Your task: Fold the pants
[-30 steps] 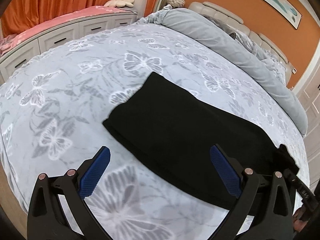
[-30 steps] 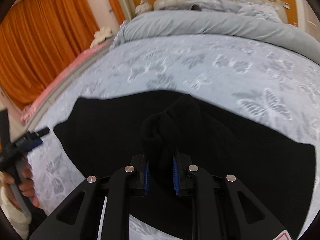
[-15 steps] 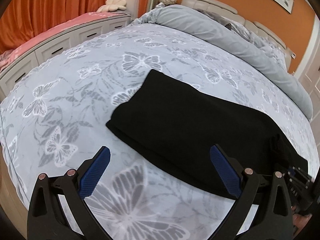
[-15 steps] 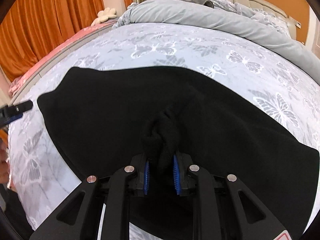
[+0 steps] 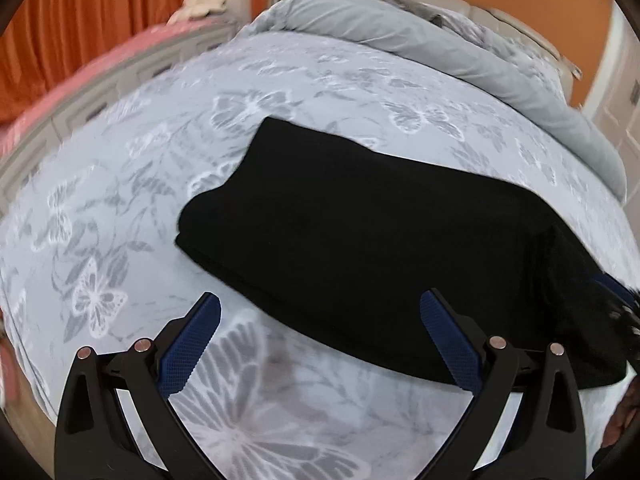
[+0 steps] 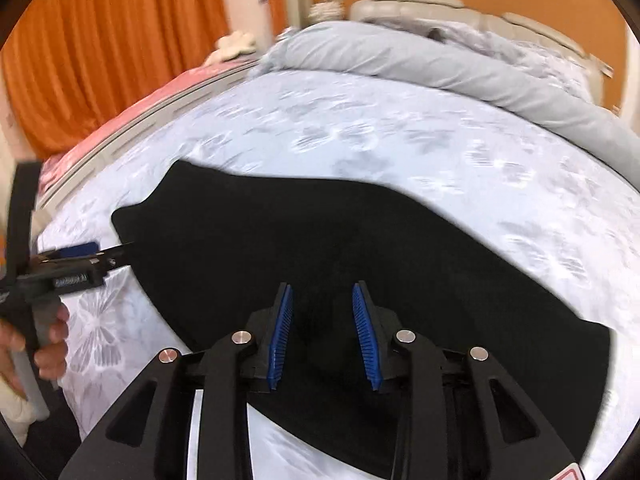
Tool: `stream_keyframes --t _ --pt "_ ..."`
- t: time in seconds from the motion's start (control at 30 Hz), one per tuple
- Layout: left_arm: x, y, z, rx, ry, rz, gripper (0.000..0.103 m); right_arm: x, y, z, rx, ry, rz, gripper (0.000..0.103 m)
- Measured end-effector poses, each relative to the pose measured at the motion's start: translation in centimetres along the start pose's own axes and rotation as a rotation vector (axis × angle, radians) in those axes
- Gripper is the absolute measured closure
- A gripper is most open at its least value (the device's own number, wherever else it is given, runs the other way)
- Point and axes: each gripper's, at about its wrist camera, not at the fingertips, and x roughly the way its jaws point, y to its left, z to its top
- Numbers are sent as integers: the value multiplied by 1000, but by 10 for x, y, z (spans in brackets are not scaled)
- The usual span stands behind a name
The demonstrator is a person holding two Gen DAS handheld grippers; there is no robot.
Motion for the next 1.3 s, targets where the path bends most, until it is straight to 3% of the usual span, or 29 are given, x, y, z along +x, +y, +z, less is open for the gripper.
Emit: stream_keyframes --t 0.1,0.23,0.33,0.47,0.5,0.53,0.6,0.67,0.73,0.83,0.87,0.97,1.03,1.13,1.2,1.3 --pt "2 29 7 -123 10 -10 5 -39 -79 -16 175 -9 -141 32" --pt "-3 40 9 -148 -13 -3 5 -70 -178 -61 457 58 -225 31" --pt "-3 31 8 -141 -4 -30 5 -63 -215 -92 576 127 -125 31" --pt "2 13 2 -159 42 -97 5 -35 -213 -115 579 229 -19 30" --pt "3 8 1 -155 44 -96 5 -34 -208 -120 577 212 -12 41" --pt "3 3 -1 -147 42 -90 5 -33 -203 -119 558 193 0 74" --pt "-1 -7 -2 -123 25 -69 5 -46 -190 -109 550 158 27 83" --pt "-7 -12 -3 -107 5 -61 5 -72 -179 -94 510 88 28 85" --pt "-10 -11 -3 -106 0 -72 5 -83 -178 -94 466 84 -21 86" --pt "-6 1 0 -128 14 -65 5 -46 -195 -124 518 221 -67 82" --pt "-3 7 2 -145 26 -66 5 -43 -196 -129 533 205 -61 82" --pt "9 53 8 -328 74 -137 5 -56 -185 -115 499 170 -104 70" --pt "22 83 7 -470 114 -202 5 -54 -179 -115 480 197 -132 54" --pt "50 104 1 -598 182 -268 5 -44 -177 -113 480 226 -163 50" --pt "49 101 7 -587 144 -247 5 -44 -177 -115 501 222 -170 46" --pt "57 94 19 -556 114 -281 5 -47 -178 -112 525 215 -188 45"
